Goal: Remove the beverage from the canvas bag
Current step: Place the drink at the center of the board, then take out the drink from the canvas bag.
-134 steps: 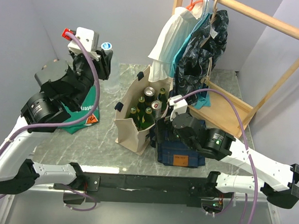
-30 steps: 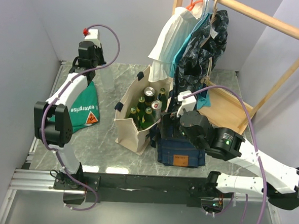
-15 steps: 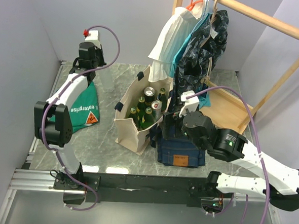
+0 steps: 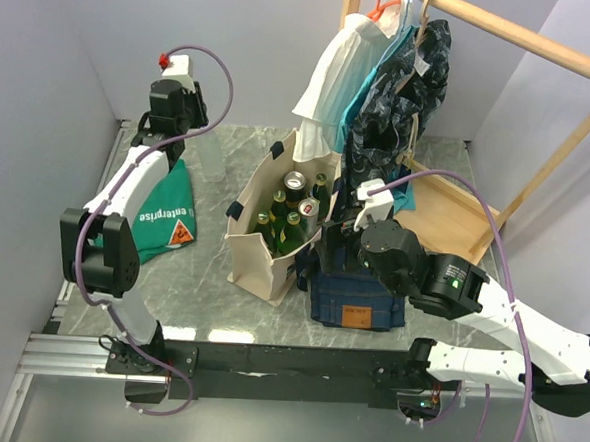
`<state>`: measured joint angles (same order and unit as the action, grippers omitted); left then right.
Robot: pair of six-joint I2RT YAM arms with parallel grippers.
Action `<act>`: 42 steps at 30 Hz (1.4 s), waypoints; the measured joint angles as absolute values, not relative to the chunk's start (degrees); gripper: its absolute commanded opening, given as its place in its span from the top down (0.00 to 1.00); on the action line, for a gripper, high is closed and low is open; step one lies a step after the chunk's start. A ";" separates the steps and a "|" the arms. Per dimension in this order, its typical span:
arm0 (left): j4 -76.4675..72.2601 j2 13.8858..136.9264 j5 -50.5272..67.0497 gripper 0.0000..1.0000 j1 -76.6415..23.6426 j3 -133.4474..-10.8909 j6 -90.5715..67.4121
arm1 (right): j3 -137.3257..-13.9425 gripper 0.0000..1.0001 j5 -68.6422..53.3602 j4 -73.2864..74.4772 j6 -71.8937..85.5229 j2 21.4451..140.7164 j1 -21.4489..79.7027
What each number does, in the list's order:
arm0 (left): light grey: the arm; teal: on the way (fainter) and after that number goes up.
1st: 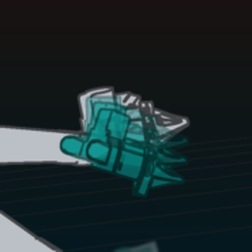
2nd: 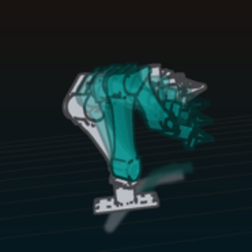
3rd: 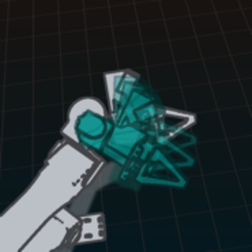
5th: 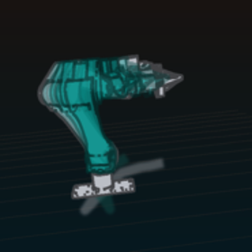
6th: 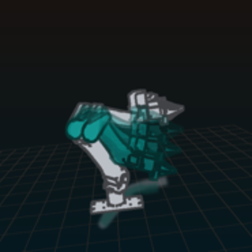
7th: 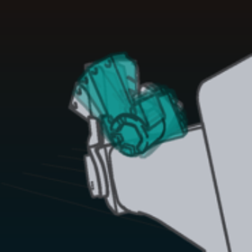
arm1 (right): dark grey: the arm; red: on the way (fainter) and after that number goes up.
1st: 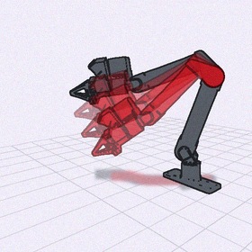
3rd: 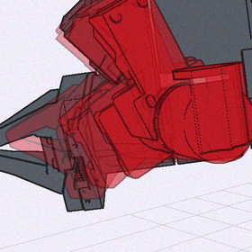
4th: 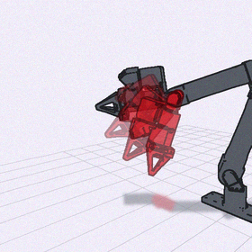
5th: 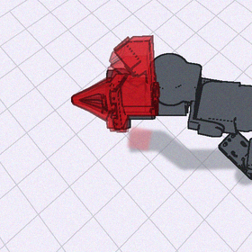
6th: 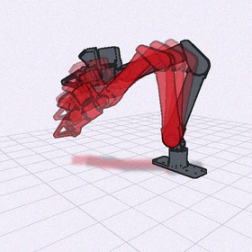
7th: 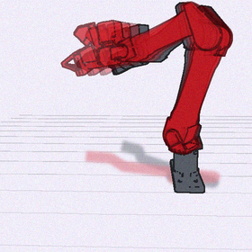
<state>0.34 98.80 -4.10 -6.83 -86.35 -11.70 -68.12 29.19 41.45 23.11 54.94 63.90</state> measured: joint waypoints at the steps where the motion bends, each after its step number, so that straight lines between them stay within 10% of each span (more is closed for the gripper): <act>1: 0.36 98.72 -4.03 0.42 -6.83 -86.32 -11.60 | -68.12 0.00 29.19 41.45 23.11 54.94 63.90; 14: 6.33 90.15 -0.14 0.01 -6.83 -81.32 -11.25 | -68.14 0.00 32.40 44.12 26.22 53.12 63.90; 30: 14.87 75.05 13.76 0.04 -6.83 -78.30 -13.15 | -65.21 0.00 40.38 34.41 27.77 35.44 63.90; 42: 15.33 54.83 18.46 0.04 -6.83 -60.73 -18.39 | -65.39 0.00 22.83 11.14 30.87 31.35 63.90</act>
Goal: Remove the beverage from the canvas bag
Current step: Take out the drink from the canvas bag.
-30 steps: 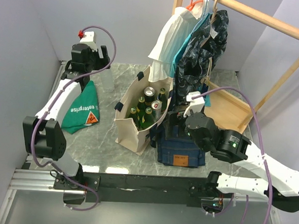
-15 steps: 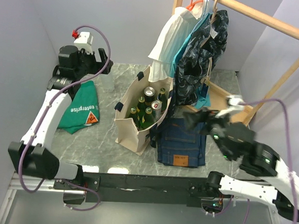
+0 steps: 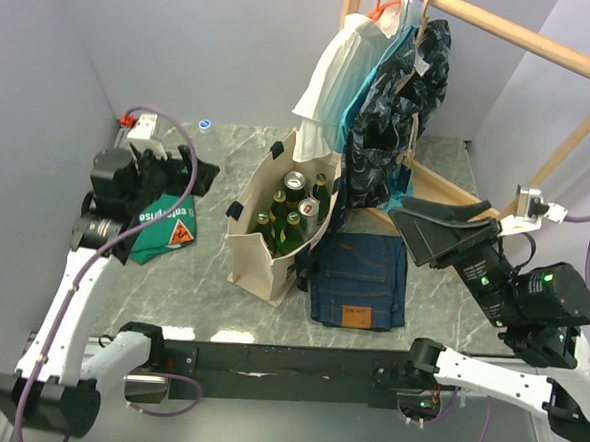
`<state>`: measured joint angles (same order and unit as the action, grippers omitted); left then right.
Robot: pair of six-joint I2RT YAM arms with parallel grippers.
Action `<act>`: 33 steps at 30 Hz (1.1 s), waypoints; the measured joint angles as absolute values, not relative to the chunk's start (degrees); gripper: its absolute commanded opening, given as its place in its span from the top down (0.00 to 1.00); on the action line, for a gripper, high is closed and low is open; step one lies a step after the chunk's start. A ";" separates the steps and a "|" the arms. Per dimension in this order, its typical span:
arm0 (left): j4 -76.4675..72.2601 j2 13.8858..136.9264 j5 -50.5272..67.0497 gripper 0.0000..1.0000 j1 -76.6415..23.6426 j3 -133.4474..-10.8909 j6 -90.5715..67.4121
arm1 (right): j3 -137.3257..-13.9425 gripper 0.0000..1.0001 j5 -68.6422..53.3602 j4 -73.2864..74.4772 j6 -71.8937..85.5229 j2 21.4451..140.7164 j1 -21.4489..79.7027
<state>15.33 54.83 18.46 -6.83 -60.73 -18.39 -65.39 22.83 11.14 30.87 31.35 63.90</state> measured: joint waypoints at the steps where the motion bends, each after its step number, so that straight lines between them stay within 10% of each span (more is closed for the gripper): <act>1: 15.40 53.54 18.46 0.04 -6.83 -59.33 -18.85 | -66.00 0.00 21.74 9.98 31.42 32.10 63.88; 33: 14.04 52.93 15.16 0.04 -6.90 -56.38 -20.88 | -61.36 0.00 18.11 -10.57 27.92 34.48 63.90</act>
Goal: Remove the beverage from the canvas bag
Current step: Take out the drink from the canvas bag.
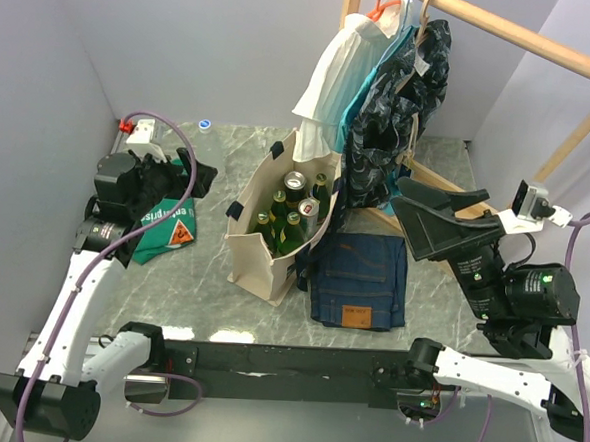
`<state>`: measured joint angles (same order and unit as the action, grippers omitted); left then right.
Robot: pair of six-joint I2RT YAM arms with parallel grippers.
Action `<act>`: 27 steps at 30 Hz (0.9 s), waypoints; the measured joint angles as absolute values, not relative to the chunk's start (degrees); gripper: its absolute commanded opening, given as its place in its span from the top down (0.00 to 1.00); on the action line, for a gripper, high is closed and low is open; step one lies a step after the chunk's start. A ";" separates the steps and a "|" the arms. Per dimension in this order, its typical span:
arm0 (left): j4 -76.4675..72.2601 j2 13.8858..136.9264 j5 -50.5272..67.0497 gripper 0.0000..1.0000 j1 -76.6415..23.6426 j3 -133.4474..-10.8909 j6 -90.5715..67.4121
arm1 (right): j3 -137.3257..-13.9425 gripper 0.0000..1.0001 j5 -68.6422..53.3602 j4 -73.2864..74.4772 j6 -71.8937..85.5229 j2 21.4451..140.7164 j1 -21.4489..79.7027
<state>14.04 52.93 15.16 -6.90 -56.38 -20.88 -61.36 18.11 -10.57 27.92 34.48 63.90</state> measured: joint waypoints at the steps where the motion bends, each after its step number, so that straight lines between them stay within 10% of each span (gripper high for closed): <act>1: 14.04 52.82 15.18 0.04 -6.90 -56.38 -20.91 | -61.45 0.00 18.52 -10.22 27.73 34.63 63.90; 27: 16.69 50.65 10.41 0.04 -23.81 -63.53 -20.91 | -60.47 0.00 37.58 7.42 25.43 31.22 63.88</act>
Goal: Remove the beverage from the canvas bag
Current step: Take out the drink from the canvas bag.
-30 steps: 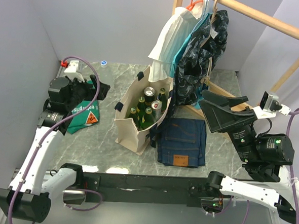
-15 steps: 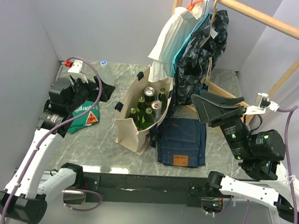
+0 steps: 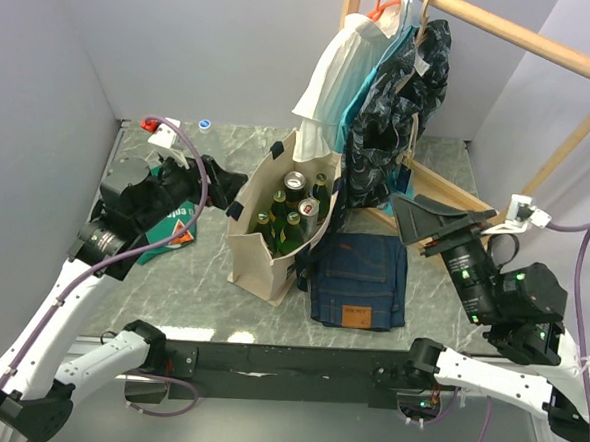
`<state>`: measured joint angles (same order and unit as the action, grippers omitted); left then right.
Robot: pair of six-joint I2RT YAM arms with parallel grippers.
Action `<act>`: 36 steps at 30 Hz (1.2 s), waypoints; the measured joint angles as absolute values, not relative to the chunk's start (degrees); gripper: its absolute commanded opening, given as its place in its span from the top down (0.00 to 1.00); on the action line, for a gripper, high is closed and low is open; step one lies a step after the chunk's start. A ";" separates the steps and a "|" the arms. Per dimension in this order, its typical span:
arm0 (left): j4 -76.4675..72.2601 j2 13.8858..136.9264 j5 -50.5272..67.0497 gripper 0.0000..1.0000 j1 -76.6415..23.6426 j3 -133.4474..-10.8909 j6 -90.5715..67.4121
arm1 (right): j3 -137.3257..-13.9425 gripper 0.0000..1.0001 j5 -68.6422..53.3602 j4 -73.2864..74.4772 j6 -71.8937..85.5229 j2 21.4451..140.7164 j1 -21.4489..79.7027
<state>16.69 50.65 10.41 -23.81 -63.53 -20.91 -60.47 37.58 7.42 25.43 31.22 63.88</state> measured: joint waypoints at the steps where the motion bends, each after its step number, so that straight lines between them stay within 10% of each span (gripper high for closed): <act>1: 16.78 50.85 9.93 0.04 -24.47 -63.83 -20.91 | -61.01 0.00 38.65 9.45 25.41 31.75 63.88; 13: 17.50 53.36 4.91 0.04 -29.12 -64.10 -20.71 | -64.84 0.00 48.25 29.67 26.30 45.19 55.70; 36: 23.49 58.33 1.19 0.04 -33.58 -69.14 -17.74 | -52.95 0.10 21.93 30.17 24.64 50.94 40.88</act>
<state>23.49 58.33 1.19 -33.58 -69.14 -17.74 -52.95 21.93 30.17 24.64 50.94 40.88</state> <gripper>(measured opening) 0.967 0.939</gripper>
